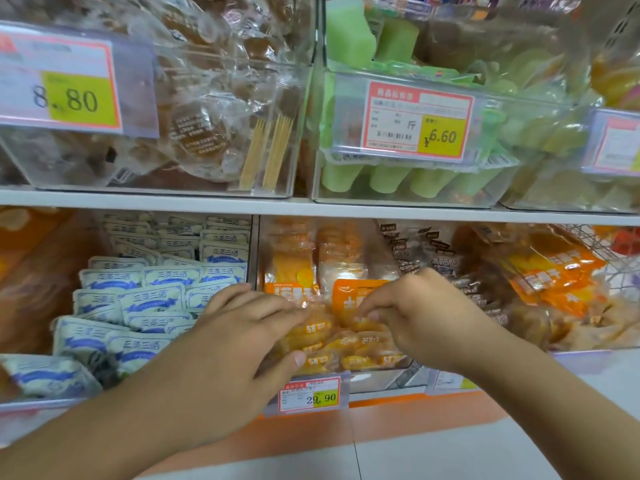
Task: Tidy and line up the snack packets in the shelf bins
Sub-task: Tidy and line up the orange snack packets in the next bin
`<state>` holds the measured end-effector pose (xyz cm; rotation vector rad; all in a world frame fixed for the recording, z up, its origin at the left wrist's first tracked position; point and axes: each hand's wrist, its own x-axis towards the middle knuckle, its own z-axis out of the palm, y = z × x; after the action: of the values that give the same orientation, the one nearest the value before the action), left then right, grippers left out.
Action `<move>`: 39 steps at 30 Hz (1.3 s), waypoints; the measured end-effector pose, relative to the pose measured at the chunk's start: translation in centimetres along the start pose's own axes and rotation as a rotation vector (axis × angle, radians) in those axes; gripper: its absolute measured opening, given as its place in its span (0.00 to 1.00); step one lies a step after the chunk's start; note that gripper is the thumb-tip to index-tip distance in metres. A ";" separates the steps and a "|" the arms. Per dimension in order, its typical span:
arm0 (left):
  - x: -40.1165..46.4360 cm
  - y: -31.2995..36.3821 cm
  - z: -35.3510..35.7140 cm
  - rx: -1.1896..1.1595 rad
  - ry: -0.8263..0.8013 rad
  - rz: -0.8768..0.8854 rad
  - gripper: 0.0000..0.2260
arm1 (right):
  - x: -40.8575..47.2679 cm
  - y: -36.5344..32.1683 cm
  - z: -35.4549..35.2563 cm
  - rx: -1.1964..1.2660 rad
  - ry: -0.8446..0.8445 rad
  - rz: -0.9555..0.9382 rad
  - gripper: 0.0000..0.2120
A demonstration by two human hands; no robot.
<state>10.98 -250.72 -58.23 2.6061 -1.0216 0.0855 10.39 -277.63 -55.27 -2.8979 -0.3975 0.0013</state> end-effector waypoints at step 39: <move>-0.9 -0.8 1.6 0.094 0.058 0.063 0.23 | 3.3 -0.4 0.2 0.320 0.407 0.029 0.07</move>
<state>10.77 -250.08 -60.13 2.6383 -1.1048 0.2286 13.47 -276.33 -55.30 -2.5032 -0.2531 -0.4671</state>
